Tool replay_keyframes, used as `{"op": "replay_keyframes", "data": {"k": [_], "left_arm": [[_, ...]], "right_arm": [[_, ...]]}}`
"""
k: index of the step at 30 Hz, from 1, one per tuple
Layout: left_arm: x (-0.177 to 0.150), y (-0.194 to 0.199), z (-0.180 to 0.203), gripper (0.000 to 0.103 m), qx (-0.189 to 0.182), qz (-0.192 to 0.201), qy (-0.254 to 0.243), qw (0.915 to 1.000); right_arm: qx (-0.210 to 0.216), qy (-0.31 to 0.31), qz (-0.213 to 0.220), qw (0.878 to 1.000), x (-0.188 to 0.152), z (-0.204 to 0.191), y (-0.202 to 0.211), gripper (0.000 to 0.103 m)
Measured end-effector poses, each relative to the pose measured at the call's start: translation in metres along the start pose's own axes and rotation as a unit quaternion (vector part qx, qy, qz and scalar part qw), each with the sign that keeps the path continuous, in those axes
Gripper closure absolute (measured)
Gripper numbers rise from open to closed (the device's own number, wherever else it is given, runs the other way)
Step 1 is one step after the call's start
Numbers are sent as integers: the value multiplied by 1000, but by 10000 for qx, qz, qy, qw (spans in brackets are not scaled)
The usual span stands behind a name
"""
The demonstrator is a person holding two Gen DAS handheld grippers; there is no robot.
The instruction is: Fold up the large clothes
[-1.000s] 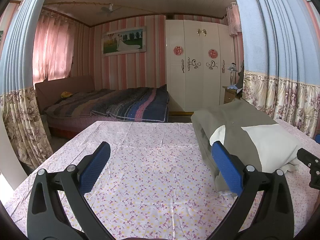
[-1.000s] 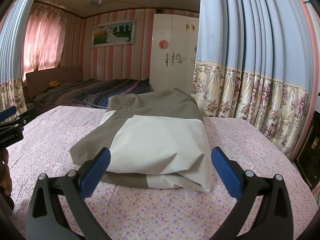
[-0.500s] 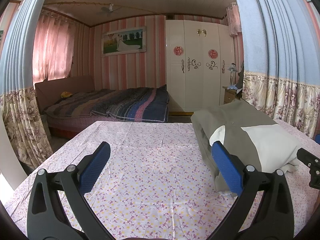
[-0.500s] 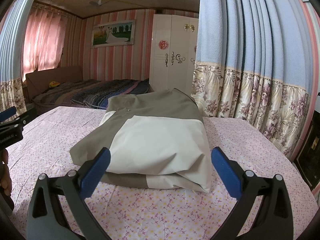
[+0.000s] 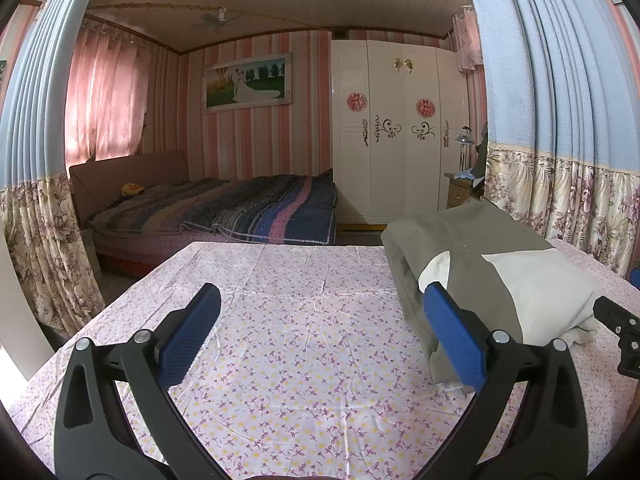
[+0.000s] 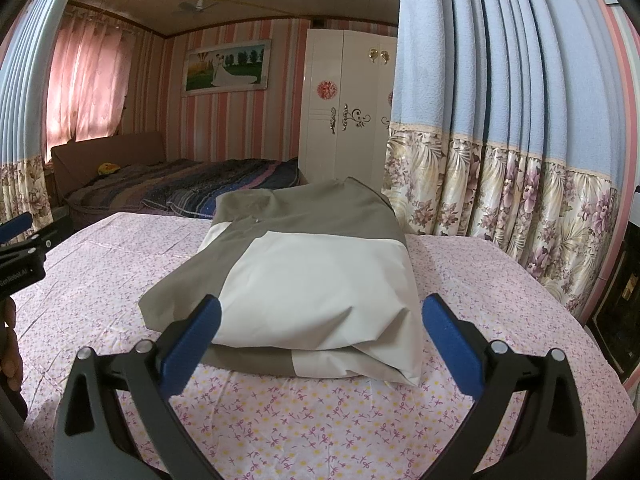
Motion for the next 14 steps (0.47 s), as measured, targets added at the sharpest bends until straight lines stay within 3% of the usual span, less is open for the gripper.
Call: {"op": "replay_keyframes", "data": {"k": [14], "left_arm": [[-3, -3, 1, 3, -193, -194, 161, 9995]], "right_arm": [[-3, 16, 9, 10000, 0, 1, 0, 2]]}}
Point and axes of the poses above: each gripper's, at about its wrist camera, not at the fingertips, and y roughly against the way its jaws point, z to its right, x to its top, the point moved 7 cm from there along -y, roughly the way its jaws point, and after that the axes turned 2 degrees about y, right-handed, at the moved point
